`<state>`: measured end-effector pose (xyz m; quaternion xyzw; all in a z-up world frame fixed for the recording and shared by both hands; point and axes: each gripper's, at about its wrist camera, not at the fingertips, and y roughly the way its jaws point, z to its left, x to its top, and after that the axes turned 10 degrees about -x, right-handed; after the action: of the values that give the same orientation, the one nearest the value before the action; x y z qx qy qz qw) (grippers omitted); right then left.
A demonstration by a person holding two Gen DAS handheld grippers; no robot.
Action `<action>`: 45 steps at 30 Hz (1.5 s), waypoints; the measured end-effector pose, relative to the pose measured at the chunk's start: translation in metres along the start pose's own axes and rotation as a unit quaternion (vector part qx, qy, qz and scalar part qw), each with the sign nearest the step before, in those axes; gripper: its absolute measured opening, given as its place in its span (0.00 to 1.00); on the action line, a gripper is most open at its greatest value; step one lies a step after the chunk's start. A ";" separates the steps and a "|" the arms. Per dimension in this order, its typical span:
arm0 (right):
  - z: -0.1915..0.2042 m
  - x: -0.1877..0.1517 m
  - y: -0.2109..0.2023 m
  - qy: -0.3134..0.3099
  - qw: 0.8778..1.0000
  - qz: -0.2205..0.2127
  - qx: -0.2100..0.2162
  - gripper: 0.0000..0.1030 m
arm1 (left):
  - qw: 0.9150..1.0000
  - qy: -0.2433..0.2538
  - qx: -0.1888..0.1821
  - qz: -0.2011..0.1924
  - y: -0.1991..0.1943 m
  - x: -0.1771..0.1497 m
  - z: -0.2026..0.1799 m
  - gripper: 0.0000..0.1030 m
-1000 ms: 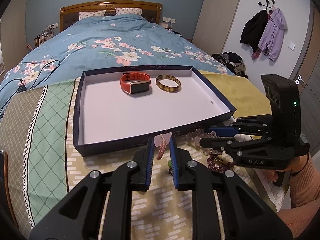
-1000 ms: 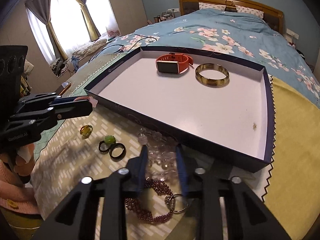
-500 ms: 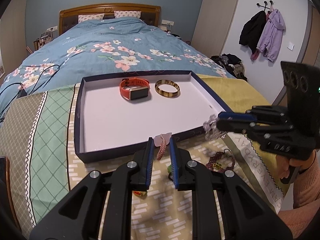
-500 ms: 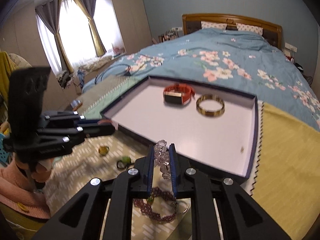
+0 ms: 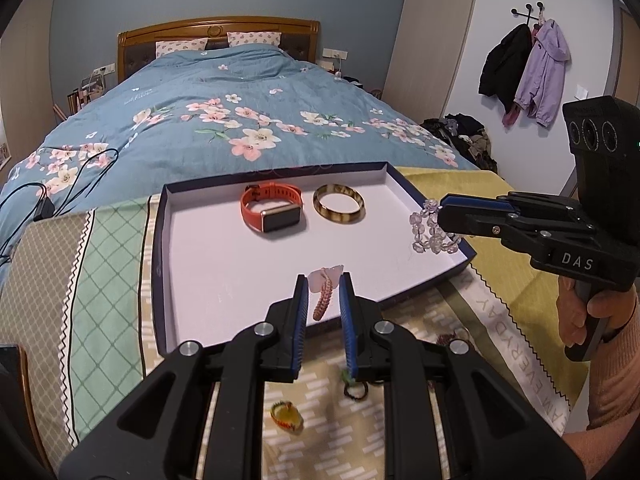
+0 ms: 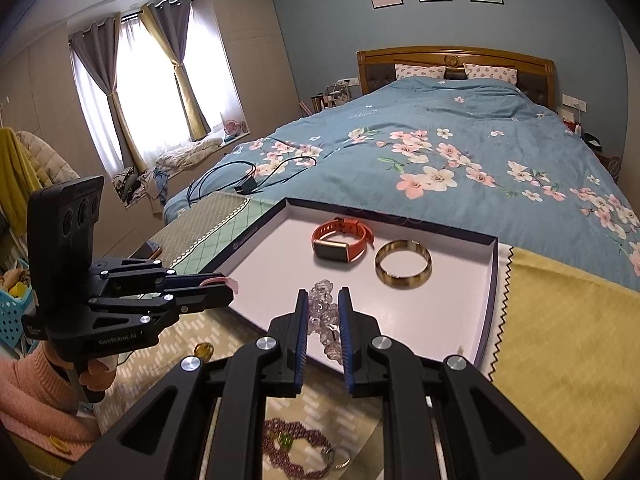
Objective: Organize jewelry
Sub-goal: 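Carry the hair tie with the left gripper while the right carries the crystal bracelet to the tray, then lower the hair tie and crystal bracelet into the tray while opening both grippers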
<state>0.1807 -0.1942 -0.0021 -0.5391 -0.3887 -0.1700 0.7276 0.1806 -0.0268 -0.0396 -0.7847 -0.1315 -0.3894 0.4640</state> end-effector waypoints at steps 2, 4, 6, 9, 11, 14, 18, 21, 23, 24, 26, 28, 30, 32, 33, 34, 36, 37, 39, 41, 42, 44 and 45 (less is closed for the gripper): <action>-0.002 0.004 0.006 0.001 1.000 0.002 0.000 0.12 | 1.000 0.001 0.001 0.000 0.003 0.004 0.001 0.16; -0.003 0.007 0.010 0.004 1.000 0.004 0.001 0.12 | 1.000 0.002 0.002 0.001 0.006 0.008 0.002 0.16; -0.005 0.009 0.015 0.008 1.000 0.006 0.005 0.12 | 1.000 0.003 0.004 0.002 0.011 0.011 0.004 0.16; -0.007 0.013 0.022 0.009 1.000 0.010 0.004 0.12 | 1.000 0.001 0.008 0.007 0.019 0.015 0.006 0.16; -0.009 0.015 0.028 0.011 1.000 0.012 0.003 0.12 | 1.000 -0.001 0.010 0.011 0.024 0.018 0.009 0.16; -0.010 0.017 0.034 0.012 1.000 0.016 0.002 0.12 | 1.000 -0.003 0.014 0.016 0.031 0.021 0.011 0.16; -0.012 0.019 0.044 0.016 1.000 0.022 0.002 0.12 | 1.000 -0.008 0.016 0.020 0.039 0.024 0.016 0.16; -0.013 0.020 0.051 0.016 1.000 0.027 0.002 0.12 | 1.000 -0.013 0.016 0.023 0.046 0.026 0.020 0.16; -0.012 0.021 0.056 0.016 0.999 0.031 0.003 0.12 | 0.999 -0.017 0.018 0.027 0.051 0.028 0.022 0.16; -0.013 0.021 0.059 0.016 0.999 0.034 0.003 0.12 | 0.999 -0.017 0.019 0.029 0.054 0.029 0.023 0.16; -0.013 0.021 0.065 0.018 0.999 0.039 0.005 0.12 | 0.999 -0.016 0.023 0.031 0.058 0.030 0.025 0.16; -0.014 0.021 0.070 0.018 0.999 0.044 0.004 0.12 | 0.999 -0.016 0.027 0.036 0.064 0.032 0.027 0.16; -0.014 0.022 0.076 0.018 0.999 0.050 0.004 0.12 | 0.999 -0.017 0.027 0.040 0.069 0.033 0.029 0.16; -0.015 0.022 0.081 0.019 0.998 0.054 0.003 0.12 | 0.998 -0.019 0.029 0.044 0.074 0.035 0.031 0.16; -0.016 0.022 0.084 0.020 0.998 0.058 0.004 0.12 | 0.998 -0.017 0.029 0.046 0.077 0.036 0.032 0.16; -0.016 0.022 0.086 0.021 0.998 0.060 0.003 0.12 | 0.998 -0.018 0.031 0.049 0.080 0.037 0.033 0.16; -0.017 0.021 0.092 0.021 0.998 0.065 0.003 0.12 | 0.998 -0.020 0.028 0.052 0.084 0.038 0.036 0.16; -0.018 0.021 0.094 0.021 0.997 0.068 0.003 0.12 | 0.998 -0.021 0.028 0.055 0.087 0.039 0.037 0.16; -0.018 0.020 0.098 0.021 0.997 0.072 0.002 0.12 | 0.998 -0.022 0.028 0.060 0.092 0.040 0.040 0.16; -0.019 0.020 0.102 0.022 0.997 0.077 0.000 0.12 | 0.997 -0.026 0.028 0.062 0.096 0.040 0.042 0.16; -0.020 0.019 0.105 0.022 0.997 0.080 -0.001 0.13 | 0.997 -0.027 0.028 0.062 0.097 0.041 0.042 0.16; -0.022 0.018 0.109 0.025 0.996 0.083 -0.005 0.13 | 0.997 -0.032 0.024 0.064 0.100 0.042 0.045 0.16; -0.023 0.019 0.109 0.027 0.996 0.083 -0.006 0.13 | 0.997 -0.033 0.023 0.064 0.102 0.042 0.046 0.16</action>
<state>0.2745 -0.1729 -0.0623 -0.5689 -0.3218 -0.1262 0.7462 0.2888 -0.0495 -0.0849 -0.7932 -0.1053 -0.3296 0.5011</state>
